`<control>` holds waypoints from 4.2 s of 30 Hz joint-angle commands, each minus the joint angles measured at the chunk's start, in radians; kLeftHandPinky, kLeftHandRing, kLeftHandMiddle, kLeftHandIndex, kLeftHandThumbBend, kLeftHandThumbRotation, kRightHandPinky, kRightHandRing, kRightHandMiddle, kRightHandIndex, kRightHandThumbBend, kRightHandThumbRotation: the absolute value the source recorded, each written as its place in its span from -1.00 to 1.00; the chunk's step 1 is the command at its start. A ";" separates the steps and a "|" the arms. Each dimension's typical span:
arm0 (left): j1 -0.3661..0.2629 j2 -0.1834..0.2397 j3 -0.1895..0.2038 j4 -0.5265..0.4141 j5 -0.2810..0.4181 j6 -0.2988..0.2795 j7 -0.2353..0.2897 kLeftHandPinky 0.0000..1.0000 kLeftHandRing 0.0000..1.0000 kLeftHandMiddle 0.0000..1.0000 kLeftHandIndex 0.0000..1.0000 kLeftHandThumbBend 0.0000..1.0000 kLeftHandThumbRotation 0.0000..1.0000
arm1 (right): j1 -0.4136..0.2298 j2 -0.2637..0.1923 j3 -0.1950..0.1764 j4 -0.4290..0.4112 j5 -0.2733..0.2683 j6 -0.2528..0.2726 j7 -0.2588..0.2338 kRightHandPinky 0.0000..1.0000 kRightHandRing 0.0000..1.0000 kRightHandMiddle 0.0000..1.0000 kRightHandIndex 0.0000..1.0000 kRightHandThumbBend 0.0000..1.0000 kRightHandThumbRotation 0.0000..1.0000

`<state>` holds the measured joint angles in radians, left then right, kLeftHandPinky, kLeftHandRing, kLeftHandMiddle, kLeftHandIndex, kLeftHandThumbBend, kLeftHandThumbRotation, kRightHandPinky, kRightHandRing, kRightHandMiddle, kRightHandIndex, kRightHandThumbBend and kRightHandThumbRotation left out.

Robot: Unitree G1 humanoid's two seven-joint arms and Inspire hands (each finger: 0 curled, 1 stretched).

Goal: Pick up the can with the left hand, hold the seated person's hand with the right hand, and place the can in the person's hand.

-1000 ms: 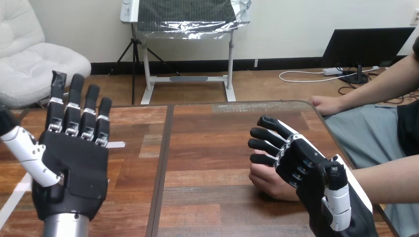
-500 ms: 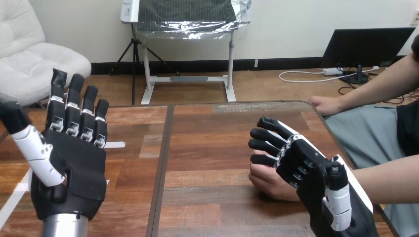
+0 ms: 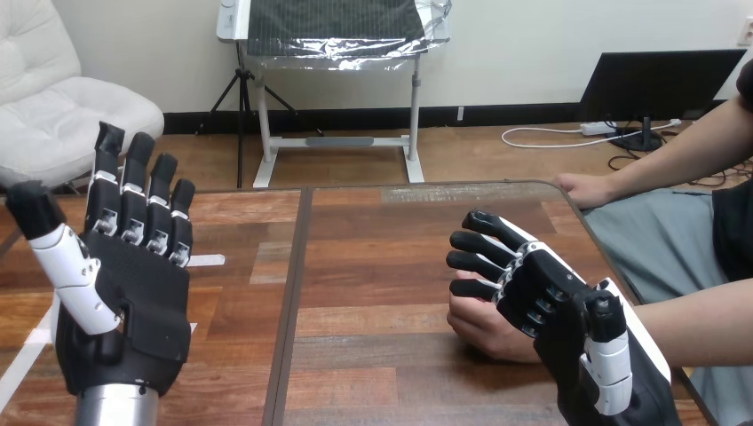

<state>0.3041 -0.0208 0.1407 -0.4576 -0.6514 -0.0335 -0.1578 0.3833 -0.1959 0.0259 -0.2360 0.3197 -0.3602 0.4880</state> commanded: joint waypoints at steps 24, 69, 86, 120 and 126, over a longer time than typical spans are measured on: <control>-0.078 0.046 0.093 0.084 0.214 -0.114 0.021 1.00 1.00 1.00 1.00 0.94 0.87 | -0.045 0.007 -0.013 -0.010 0.006 -0.017 -0.005 0.54 0.68 0.71 0.75 0.85 1.00; -0.244 0.176 0.199 0.273 0.322 -0.089 0.067 1.00 1.00 1.00 1.00 0.81 0.86 | -0.043 0.005 -0.023 0.000 0.010 -0.026 0.006 0.54 0.68 0.71 0.76 0.84 1.00; -0.330 0.242 0.195 0.526 0.414 -0.182 0.014 1.00 1.00 1.00 1.00 0.55 0.71 | -0.037 0.003 -0.021 -0.011 0.000 -0.026 0.003 0.54 0.69 0.71 0.76 0.83 1.00; -0.451 0.314 0.180 0.842 0.595 -0.250 0.106 1.00 1.00 1.00 1.00 0.78 0.16 | -0.037 0.008 -0.022 0.002 0.007 -0.038 0.006 0.51 0.68 0.71 0.76 0.83 0.97; -0.466 0.309 0.183 0.882 0.587 -0.269 0.114 1.00 1.00 1.00 1.00 0.80 -0.13 | -0.037 0.009 -0.022 0.005 0.001 -0.047 0.004 0.51 0.68 0.71 0.76 0.83 0.98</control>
<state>-0.0787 0.2707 0.3328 0.4005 -0.0686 -0.2611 -0.0511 0.3835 -0.1967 0.0174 -0.2309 0.3170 -0.3721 0.4943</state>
